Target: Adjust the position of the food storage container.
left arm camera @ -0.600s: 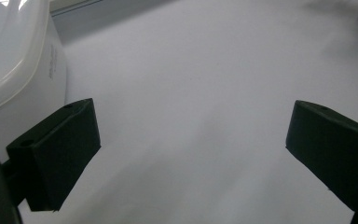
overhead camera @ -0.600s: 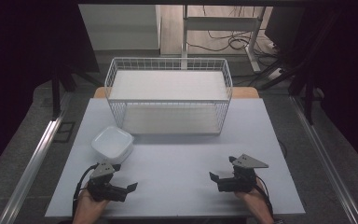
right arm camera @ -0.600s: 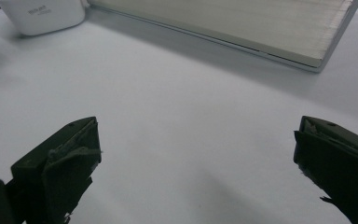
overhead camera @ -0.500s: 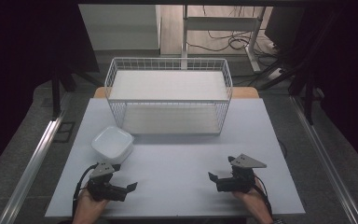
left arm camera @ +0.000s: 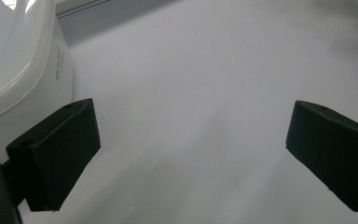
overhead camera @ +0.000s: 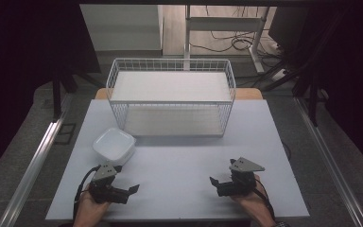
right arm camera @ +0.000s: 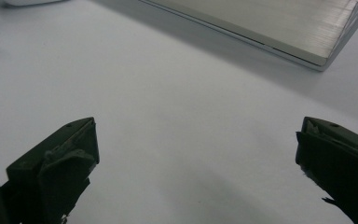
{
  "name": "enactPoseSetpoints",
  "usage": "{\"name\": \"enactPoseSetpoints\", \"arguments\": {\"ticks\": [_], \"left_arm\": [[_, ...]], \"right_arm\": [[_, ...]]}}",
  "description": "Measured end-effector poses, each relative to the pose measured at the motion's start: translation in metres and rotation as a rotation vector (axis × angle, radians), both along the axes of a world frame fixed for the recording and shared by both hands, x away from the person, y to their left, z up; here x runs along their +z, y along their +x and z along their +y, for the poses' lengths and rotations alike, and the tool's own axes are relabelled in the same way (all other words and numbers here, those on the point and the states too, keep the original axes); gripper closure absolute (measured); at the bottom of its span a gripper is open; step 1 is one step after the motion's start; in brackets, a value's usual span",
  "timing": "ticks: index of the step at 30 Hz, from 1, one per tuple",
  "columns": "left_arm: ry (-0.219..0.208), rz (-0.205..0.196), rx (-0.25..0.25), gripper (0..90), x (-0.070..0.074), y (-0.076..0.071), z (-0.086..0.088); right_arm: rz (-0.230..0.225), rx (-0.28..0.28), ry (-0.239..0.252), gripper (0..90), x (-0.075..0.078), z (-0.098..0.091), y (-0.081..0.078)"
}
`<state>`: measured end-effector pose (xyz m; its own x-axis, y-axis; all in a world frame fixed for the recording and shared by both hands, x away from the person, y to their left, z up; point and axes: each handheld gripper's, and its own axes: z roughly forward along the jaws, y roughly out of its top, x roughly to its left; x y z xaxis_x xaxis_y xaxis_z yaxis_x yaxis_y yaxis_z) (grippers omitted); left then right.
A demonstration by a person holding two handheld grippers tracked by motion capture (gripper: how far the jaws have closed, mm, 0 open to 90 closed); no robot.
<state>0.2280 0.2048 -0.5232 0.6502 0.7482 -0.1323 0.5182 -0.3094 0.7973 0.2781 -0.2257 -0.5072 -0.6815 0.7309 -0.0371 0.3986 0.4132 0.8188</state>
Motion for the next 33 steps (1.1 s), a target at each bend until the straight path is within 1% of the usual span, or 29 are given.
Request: {"name": "enactPoseSetpoints", "arguments": {"ticks": [15, 16, 17, 18, 21, 22, 23, 27, 30, 31, 32, 33], "left_arm": [[0.026, 0.007, 0.007, 1.8, 0.004, 0.0, -0.001], [0.011, 0.007, -0.001, 1.8, 0.006, 0.0, 0.0], [0.011, 0.007, -0.001, 1.8, 0.006, 0.0, 0.0], [-0.009, 0.013, -0.006, 2.0, 0.009, 0.001, 0.002], [-0.002, 0.005, 0.009, 4.2, 0.013, 0.002, 0.003], [0.006, -0.002, 0.018, 5.1, 0.017, 0.004, 0.004], [0.009, -0.007, 0.02, 7.1, 0.02, 0.005, 0.005], [0.013, -0.019, 0.024, 22.3, 0.029, 0.013, 0.008], [-0.009, -0.006, 0.047, 34.6, 0.034, 0.023, 0.015], [-0.009, -0.006, 0.047, 37.9, 0.034, 0.023, 0.015], [-0.017, 0.003, 0.058, 42.4, 0.035, 0.031, 0.021], [-0.017, 0.009, 0.064, 47.1, 0.035, 0.036, 0.024]], "right_arm": [[0.019, -0.031, 0.014, 0.0, 0.001, -0.001, 0.001], [0.021, -0.03, 0.016, 0.0, 0.002, -0.001, 0.001], [0.021, -0.032, 0.015, 0.0, 0.002, -0.001, 0.001], [0.021, -0.034, 0.013, 0.0, 0.002, -0.001, 0.001], [0.022, -0.035, 0.01, 0.0, 0.002, 0.0, 0.001], [0.022, -0.036, 0.008, 0.0, 0.002, 0.0, 0.001], [0.022, -0.036, 0.008, 0.0, 0.002, 0.0, 0.001], [0.029, -0.036, 0.005, 0.0, 0.002, 0.001, 0.002], [0.034, -0.034, 0.005, 0.0, 0.002, 0.002, 0.002], [0.034, -0.034, 0.005, 0.0, 0.002, 0.002, 0.002], [0.034, -0.033, 0.004, 0.0, 0.001, 0.002, 0.002], [0.034, -0.032, 0.004, 0.0, 0.002, 0.002, 0.002]]}}
